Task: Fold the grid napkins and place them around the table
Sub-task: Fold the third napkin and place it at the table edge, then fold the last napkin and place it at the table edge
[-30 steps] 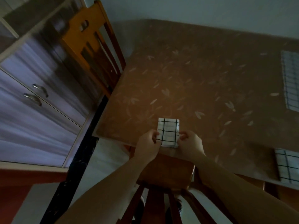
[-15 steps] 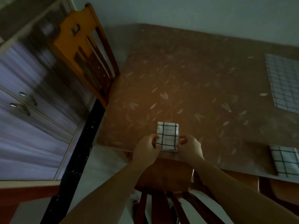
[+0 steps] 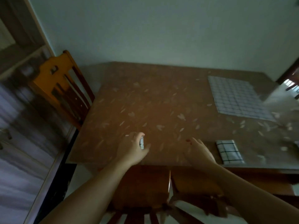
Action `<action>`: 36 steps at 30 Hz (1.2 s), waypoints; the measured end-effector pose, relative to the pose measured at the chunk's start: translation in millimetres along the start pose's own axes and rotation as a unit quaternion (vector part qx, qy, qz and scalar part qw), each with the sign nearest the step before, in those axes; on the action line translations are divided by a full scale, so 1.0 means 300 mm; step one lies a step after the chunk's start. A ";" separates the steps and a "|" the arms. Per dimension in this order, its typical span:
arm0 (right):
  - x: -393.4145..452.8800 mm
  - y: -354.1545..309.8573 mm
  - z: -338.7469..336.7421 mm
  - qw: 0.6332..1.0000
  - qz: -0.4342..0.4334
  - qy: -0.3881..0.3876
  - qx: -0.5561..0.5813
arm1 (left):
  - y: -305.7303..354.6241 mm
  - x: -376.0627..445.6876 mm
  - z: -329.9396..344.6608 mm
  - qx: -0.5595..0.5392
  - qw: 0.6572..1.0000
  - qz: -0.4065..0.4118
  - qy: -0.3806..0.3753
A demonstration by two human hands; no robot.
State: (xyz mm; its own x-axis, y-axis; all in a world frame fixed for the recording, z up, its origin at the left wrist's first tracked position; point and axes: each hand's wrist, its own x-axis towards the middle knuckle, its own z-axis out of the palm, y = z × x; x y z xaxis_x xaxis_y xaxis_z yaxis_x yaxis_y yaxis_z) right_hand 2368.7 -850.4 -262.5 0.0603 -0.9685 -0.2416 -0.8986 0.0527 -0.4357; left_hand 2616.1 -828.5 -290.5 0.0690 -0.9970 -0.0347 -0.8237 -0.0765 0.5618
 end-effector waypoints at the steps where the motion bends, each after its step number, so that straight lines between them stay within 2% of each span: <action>1: -0.031 0.057 -0.063 0.999 -0.011 0.004 -0.036 | 0.069 -0.013 -0.007 0.025 1.000 0.011 -0.005; 4: -0.157 0.270 -0.257 0.997 -0.004 0.059 -0.059 | 0.315 -0.069 -0.005 0.099 0.994 0.031 -0.023; 11: -0.457 0.780 -0.693 0.988 0.062 0.121 -0.077 | 0.910 -0.171 0.126 0.168 0.981 0.083 -0.055; 16: -0.467 1.043 -0.861 0.984 0.067 0.150 -0.065 | 1.200 -0.126 0.217 0.192 0.973 0.113 -0.064; 24: -0.213 1.241 -0.990 0.985 0.061 0.149 -0.066 | 1.403 0.189 0.422 0.172 0.977 0.110 -0.059; 31: 0.089 1.422 -1.064 0.989 0.073 0.100 -0.079 | 1.481 0.432 0.622 0.167 0.979 0.078 -0.086; 36: 0.446 1.516 -1.031 0.993 0.061 0.032 -0.093 | 1.501 0.634 0.750 0.163 0.982 0.052 -0.081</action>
State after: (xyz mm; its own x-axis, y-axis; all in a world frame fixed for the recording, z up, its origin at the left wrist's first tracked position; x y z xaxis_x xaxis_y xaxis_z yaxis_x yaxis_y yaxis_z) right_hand 1833.7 -1031.3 -224.7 -0.0756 -0.9714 -0.2251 -0.9628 0.1299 -0.2370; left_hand 2131.5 -1054.7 -230.1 -0.0940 -0.9861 -0.1372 -0.9597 0.0531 0.2758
